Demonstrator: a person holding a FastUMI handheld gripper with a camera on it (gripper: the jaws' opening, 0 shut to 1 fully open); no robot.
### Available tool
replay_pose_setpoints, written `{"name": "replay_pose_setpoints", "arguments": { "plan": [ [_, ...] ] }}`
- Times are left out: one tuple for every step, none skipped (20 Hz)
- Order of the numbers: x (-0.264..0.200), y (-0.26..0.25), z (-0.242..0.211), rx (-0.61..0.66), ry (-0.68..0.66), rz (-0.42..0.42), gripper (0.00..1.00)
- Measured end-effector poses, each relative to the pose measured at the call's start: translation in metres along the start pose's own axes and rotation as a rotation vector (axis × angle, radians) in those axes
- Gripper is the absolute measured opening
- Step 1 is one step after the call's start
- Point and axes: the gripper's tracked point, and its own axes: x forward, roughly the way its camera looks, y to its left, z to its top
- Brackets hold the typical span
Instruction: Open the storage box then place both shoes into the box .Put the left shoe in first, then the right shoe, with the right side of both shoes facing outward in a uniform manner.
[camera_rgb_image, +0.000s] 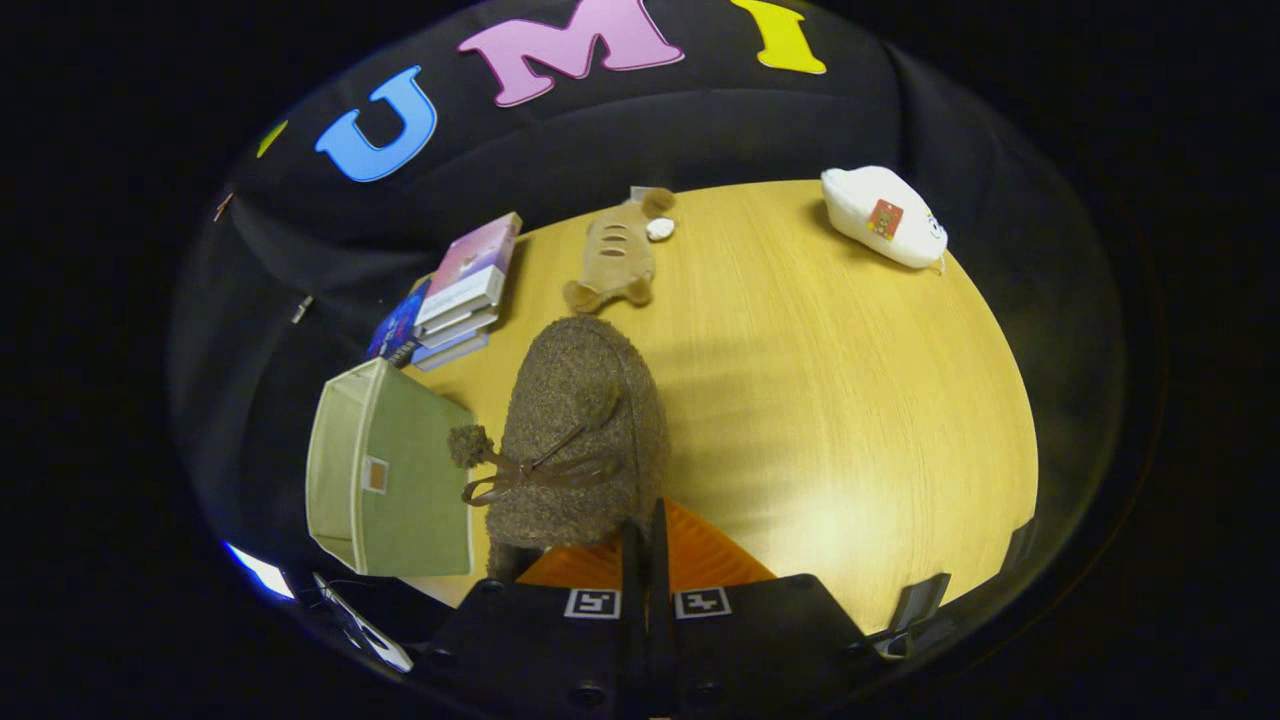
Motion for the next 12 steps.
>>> {"name": "replay_pose_setpoints", "arguments": {
  "plan": [
    [-0.004, 0.019, 0.005, -0.008, -0.011, 0.023, 0.05],
    [-0.007, 0.037, 0.008, -0.014, -0.019, 0.042, 0.05],
    [-0.009, 0.055, 0.011, -0.019, -0.024, 0.06, 0.05],
    [-0.012, 0.074, 0.012, -0.019, -0.025, 0.078, 0.05],
    [-0.015, 0.094, 0.012, -0.014, -0.024, 0.102, 0.05],
    [-0.018, 0.117, 0.014, -0.01, -0.024, 0.128, 0.05],
    [-0.019, 0.139, 0.016, -0.01, -0.024, 0.153, 0.05],
    [-0.019, 0.158, 0.018, -0.009, -0.025, 0.17, 0.05],
    [-0.017, 0.177, 0.018, -0.009, -0.019, 0.183, 0.05],
    [-0.013, 0.195, 0.018, -0.005, -0.012, 0.191, 0.05],
    [-0.009, 0.213, 0.017, -0.004, 0.0, 0.197, 0.05],
    [-0.002, 0.232, 0.014, -0.007, 0.017, 0.201, 0.05]
  ]
}}
